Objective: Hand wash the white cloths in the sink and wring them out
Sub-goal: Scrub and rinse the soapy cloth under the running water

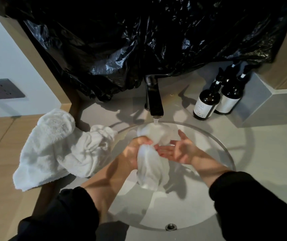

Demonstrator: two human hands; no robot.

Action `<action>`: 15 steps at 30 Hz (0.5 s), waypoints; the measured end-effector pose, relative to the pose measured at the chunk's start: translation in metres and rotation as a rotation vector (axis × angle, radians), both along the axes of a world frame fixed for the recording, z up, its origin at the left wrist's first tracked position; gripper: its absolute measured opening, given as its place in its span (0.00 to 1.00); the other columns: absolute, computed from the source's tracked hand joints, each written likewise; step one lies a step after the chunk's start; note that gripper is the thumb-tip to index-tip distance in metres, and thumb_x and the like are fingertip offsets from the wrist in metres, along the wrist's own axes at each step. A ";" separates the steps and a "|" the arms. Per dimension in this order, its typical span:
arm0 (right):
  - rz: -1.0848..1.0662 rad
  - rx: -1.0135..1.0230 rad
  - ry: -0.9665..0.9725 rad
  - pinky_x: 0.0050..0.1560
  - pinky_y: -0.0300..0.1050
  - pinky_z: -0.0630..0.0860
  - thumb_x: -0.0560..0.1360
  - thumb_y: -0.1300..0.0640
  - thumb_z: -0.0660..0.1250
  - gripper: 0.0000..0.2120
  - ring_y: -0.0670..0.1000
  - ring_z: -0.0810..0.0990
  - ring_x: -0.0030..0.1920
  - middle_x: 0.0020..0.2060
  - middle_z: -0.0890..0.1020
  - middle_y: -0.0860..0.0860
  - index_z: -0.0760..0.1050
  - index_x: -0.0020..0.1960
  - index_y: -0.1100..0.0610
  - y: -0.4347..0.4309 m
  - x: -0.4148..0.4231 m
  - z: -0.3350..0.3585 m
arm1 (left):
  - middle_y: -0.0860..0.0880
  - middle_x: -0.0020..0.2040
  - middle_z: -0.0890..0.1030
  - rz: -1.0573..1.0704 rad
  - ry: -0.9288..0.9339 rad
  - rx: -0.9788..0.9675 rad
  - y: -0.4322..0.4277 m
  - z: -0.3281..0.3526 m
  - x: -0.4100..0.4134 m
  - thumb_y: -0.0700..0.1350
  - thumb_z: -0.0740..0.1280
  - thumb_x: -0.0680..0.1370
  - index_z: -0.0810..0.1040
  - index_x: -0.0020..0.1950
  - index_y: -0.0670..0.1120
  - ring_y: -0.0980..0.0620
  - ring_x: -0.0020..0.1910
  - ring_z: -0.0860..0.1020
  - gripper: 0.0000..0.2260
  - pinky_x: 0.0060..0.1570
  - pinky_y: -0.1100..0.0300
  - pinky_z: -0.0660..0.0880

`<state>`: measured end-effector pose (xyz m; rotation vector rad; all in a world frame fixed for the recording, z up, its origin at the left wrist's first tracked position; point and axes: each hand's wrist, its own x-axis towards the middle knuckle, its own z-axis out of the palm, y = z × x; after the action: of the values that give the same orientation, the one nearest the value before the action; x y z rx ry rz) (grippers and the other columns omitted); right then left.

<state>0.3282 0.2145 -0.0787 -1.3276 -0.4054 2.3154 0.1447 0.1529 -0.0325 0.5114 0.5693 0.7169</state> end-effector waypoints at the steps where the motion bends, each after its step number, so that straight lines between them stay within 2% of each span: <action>1: -0.058 -0.025 0.080 0.40 0.52 0.79 0.77 0.31 0.46 0.39 0.63 0.83 0.40 0.50 0.79 0.67 0.63 0.68 0.64 -0.009 -0.012 0.003 | 0.45 0.38 0.83 -0.006 0.047 -0.014 0.001 -0.004 -0.005 0.46 0.73 0.62 0.84 0.44 0.39 0.48 0.40 0.82 0.15 0.48 0.57 0.77; 3: -0.139 -0.019 0.157 0.37 0.53 0.79 0.77 0.33 0.49 0.35 0.65 0.81 0.37 0.41 0.79 0.67 0.65 0.63 0.64 -0.022 -0.031 0.009 | 0.46 0.34 0.81 -0.060 0.050 -0.040 -0.004 -0.004 -0.010 0.45 0.74 0.61 0.83 0.45 0.39 0.48 0.36 0.80 0.15 0.46 0.56 0.77; 5: -0.159 0.117 0.269 0.43 0.56 0.78 0.77 0.34 0.55 0.33 0.66 0.80 0.43 0.44 0.80 0.65 0.71 0.59 0.65 -0.024 -0.038 0.010 | 0.46 0.32 0.80 -0.057 0.118 -0.088 -0.007 -0.006 -0.018 0.43 0.72 0.64 0.79 0.46 0.38 0.49 0.33 0.80 0.14 0.44 0.55 0.77; 7: -0.156 0.236 0.320 0.49 0.53 0.79 0.77 0.35 0.50 0.37 0.61 0.82 0.48 0.47 0.82 0.63 0.81 0.53 0.65 -0.019 -0.040 0.013 | 0.45 0.30 0.79 -0.068 0.246 -0.167 -0.010 -0.008 -0.028 0.42 0.73 0.62 0.76 0.46 0.37 0.48 0.30 0.79 0.16 0.42 0.55 0.78; 9: -0.212 0.219 0.232 0.41 0.46 0.79 0.81 0.41 0.45 0.36 0.55 0.84 0.38 0.36 0.83 0.58 0.84 0.37 0.63 -0.010 -0.048 0.017 | 0.46 0.31 0.79 -0.219 0.314 -0.233 -0.008 -0.012 -0.036 0.44 0.79 0.58 0.80 0.40 0.38 0.49 0.31 0.79 0.17 0.43 0.54 0.78; 10: -0.253 0.208 0.134 0.34 0.41 0.77 0.82 0.47 0.47 0.34 0.52 0.81 0.30 0.28 0.79 0.55 0.80 0.29 0.61 -0.006 -0.052 0.017 | 0.47 0.32 0.79 -0.306 0.386 -0.218 -0.006 -0.012 -0.037 0.46 0.80 0.58 0.81 0.37 0.40 0.49 0.32 0.80 0.15 0.44 0.54 0.77; 11: -0.287 0.217 0.037 0.30 0.39 0.74 0.82 0.52 0.49 0.30 0.50 0.77 0.24 0.25 0.74 0.53 0.75 0.25 0.58 -0.004 -0.056 0.021 | 0.48 0.33 0.80 -0.373 0.473 -0.193 -0.005 -0.015 -0.039 0.46 0.79 0.60 0.82 0.35 0.42 0.50 0.34 0.80 0.11 0.46 0.55 0.75; 13: -0.318 0.194 -0.085 0.33 0.41 0.70 0.78 0.54 0.56 0.20 0.51 0.72 0.23 0.25 0.70 0.52 0.69 0.27 0.56 0.002 -0.058 0.017 | 0.48 0.34 0.81 -0.445 0.617 -0.183 -0.004 -0.013 -0.039 0.44 0.75 0.66 0.83 0.33 0.44 0.50 0.36 0.80 0.05 0.51 0.54 0.73; 14: -0.318 0.171 -0.120 0.36 0.43 0.71 0.75 0.53 0.59 0.15 0.52 0.74 0.27 0.27 0.71 0.52 0.69 0.31 0.55 0.003 -0.058 0.017 | 0.46 0.39 0.83 -0.436 0.714 -0.171 -0.004 -0.014 -0.041 0.43 0.75 0.66 0.84 0.34 0.45 0.49 0.41 0.82 0.03 0.57 0.51 0.72; 15: -0.330 0.159 -0.144 0.40 0.45 0.74 0.74 0.54 0.61 0.11 0.54 0.75 0.32 0.30 0.73 0.53 0.70 0.34 0.56 0.006 -0.057 0.013 | 0.43 0.48 0.84 -0.410 0.802 -0.153 -0.004 -0.013 -0.041 0.45 0.77 0.65 0.85 0.39 0.47 0.45 0.50 0.81 0.05 0.64 0.48 0.70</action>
<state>0.2717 0.2208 -0.0655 -1.3719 -0.3757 1.8868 0.1036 0.1487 -0.0458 0.7440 1.2117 0.0462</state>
